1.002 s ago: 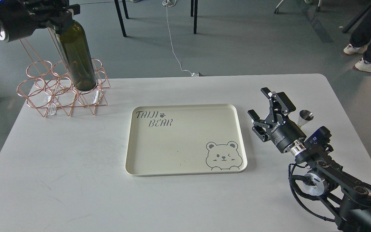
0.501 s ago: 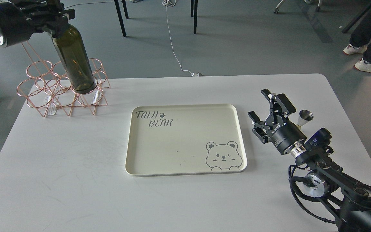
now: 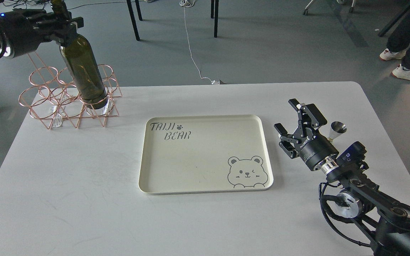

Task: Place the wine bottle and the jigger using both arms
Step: 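Lower the bottle into a slot of the wire wine rack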

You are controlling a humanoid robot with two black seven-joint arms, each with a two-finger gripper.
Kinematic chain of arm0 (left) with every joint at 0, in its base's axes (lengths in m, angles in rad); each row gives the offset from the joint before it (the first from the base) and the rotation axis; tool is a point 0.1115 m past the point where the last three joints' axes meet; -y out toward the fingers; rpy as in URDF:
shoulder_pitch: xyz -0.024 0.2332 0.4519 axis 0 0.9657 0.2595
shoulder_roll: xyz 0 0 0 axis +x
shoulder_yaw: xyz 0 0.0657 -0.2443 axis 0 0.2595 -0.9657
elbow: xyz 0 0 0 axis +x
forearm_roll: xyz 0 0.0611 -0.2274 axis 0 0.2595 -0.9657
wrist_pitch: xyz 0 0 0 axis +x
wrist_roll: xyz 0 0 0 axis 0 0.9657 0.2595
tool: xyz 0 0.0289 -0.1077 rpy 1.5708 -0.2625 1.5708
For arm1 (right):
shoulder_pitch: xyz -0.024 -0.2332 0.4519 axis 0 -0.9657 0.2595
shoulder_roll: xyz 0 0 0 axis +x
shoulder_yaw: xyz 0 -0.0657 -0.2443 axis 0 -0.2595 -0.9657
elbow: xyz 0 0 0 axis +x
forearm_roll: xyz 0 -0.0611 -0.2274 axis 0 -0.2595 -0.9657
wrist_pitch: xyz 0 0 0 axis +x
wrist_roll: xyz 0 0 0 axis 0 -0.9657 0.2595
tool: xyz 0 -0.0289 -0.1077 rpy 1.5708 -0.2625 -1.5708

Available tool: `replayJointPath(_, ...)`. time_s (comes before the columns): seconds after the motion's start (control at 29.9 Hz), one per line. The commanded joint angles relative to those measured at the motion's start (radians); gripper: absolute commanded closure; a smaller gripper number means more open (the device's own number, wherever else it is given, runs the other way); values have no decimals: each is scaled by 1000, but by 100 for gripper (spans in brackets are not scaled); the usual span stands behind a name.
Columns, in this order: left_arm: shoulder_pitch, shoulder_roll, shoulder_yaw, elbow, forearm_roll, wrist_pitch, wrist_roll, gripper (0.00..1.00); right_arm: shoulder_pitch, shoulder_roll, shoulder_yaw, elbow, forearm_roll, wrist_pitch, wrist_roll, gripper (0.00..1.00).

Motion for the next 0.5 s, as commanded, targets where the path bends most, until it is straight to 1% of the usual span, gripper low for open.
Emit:
replayJointPath(0.0,10,-7,0,22,0,4,0,91,-2,0,0,0,0,0,0,1)
replayJointPath(0.47,50,-42,0,63,0,27,0,88,-6,0,0,0,0,0,0,1)
